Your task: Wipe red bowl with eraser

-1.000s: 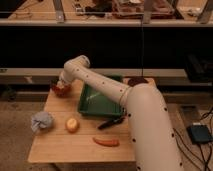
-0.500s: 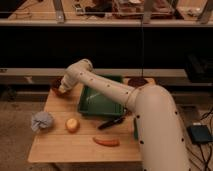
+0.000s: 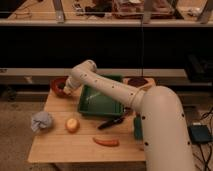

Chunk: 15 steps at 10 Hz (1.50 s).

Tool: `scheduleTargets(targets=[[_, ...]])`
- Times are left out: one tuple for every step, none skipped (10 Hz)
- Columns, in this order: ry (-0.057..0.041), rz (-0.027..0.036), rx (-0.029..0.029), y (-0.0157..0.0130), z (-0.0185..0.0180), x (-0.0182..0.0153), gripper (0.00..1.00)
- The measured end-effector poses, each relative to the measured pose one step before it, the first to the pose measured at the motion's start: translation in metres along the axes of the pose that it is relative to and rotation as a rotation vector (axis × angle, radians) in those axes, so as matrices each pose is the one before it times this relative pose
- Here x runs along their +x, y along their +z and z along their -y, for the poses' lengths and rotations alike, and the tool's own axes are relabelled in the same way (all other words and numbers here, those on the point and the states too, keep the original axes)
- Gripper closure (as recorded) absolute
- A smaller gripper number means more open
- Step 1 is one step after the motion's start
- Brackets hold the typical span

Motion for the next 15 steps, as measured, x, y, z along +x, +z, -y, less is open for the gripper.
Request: scheduleTargets(targets=[[0.00862, 0.00698, -0.01035, -0.00040, -0.00541, -0.00250, 1.00], [0.00635, 0.00485, -0.00644, -0.00017, -0.00390, -0.00140, 1.00], [0.00636, 0.00666, -0.00938, 0.00054, -0.00604, 0.00035, 1.00], [0.01515, 0.00776, -0.00872, 0.00306, -0.00925, 0.00276, 1.00], [0.00345, 0.00537, -0.00973, 0.00177, -0.00874, 0.00428, 1.00], [0.00014, 0.00100, -0.00683, 0.00042, -0.00504, 0.00567, 1.00], [-0.00138, 0.00030, -0.00240, 0.00155, -0.00230, 0.00474, 1.00], [-0.00269, -0.00348, -0.00016, 0.00186, 0.00028, 0.00798, 1.00], [-0.00176, -0.00577, 0.00589, 0.00304, 0.00209, 0.00599, 1.00], [-0.00235, -0.00517, 0.00554, 0.00201, 0.00193, 0.00492, 1.00], [-0.01343, -0.00716, 0.01381, 0.00617, 0.00901, 0.01078, 1.00], [-0.01086, -0.00385, 0.01296, 0.00562, 0.00833, 0.00768, 1.00], [-0.01292, -0.00392, 0.01541, 0.00516, 0.00862, 0.00589, 1.00], [-0.01274, -0.00294, 0.01306, 0.00164, 0.00638, 0.00087, 1.00], [-0.01063, -0.00223, 0.00931, -0.00055, 0.00519, -0.00151, 1.00]])
